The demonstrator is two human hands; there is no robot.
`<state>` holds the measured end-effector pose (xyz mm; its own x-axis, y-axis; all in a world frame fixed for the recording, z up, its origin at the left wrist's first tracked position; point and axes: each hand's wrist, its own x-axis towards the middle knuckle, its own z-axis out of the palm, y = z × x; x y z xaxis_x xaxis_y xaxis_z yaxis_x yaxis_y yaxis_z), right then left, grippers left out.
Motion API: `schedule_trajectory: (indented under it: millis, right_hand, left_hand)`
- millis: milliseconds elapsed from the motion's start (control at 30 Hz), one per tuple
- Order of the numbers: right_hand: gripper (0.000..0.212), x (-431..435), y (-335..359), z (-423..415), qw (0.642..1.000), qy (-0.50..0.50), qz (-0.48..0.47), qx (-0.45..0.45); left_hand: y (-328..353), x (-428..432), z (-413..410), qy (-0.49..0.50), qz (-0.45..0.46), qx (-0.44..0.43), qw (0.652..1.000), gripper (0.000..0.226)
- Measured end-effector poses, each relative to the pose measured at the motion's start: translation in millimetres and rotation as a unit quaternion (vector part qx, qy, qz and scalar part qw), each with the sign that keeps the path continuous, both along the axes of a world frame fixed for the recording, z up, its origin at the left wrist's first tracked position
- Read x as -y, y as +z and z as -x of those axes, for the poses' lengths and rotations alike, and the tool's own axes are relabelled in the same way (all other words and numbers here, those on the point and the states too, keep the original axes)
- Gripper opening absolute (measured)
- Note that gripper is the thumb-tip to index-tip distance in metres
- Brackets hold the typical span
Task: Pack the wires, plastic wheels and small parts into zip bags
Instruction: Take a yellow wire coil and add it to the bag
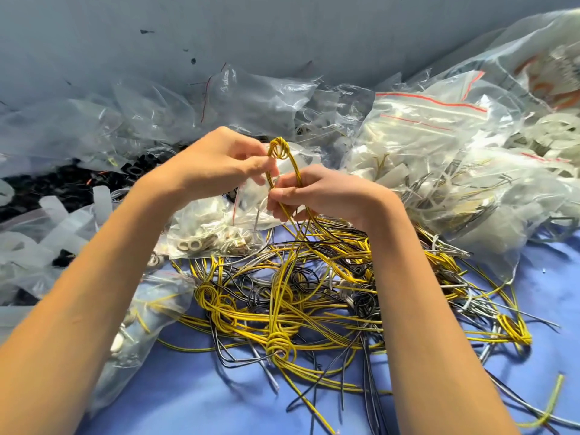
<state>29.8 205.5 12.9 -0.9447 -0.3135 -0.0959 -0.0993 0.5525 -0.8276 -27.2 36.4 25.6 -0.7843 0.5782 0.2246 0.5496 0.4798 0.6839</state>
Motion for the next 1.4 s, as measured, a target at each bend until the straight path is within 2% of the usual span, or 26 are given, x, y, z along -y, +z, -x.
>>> schedule_trajectory:
  millis: [67,233,400,533,667,767,867,1033,1233,1400]
  right_hand:
    - [0.004,0,-3,0,1.0,0.013,0.003,0.005]
    - [0.028,-8,-6,1,1.0,0.018,0.001,0.026]
    - [0.019,-12,-4,2,0.998,0.015,-0.055,0.028]
    - [0.021,-8,-9,4,0.988,0.05,-0.128,0.076]
    - [0.028,-4,-16,6,0.972,0.078,-0.191,0.112]
    - [0.037,-4,-17,9,0.963,0.08,-0.234,0.109]
    - [0.046,-6,-18,10,0.957,0.082,-0.249,0.125]
    - [0.06,-11,-16,6,0.976,0.069,-0.175,0.11]
    - [0.032,-17,1,-4,0.999,0.034,-0.011,0.004]
    - [0.031,-12,10,-8,0.997,0.045,0.049,-0.023]
  left_hand:
    - [-1,-3,2,0.039,0.001,-0.029,0.999,0.021]
    - [-3,-4,9,0.13,-0.029,-0.036,0.99,0.027]
    - [-6,-5,12,0.167,-0.085,-0.018,0.982,0.03]
    - [-5,-3,17,0.209,-0.15,-0.012,0.966,0.029]
    - [-3,1,17,0.216,-0.18,-0.005,0.96,0.024]
    - [-1,3,16,0.211,-0.188,-0.009,0.959,0.033]
    - [2,7,14,0.199,-0.213,0.03,0.956,0.037]
    - [3,8,14,0.181,-0.219,0.096,0.954,0.034]
    - [0,3,14,0.157,-0.257,0.186,0.935,0.033]
    - [-1,-2,9,0.15,-0.267,0.216,0.927,0.029]
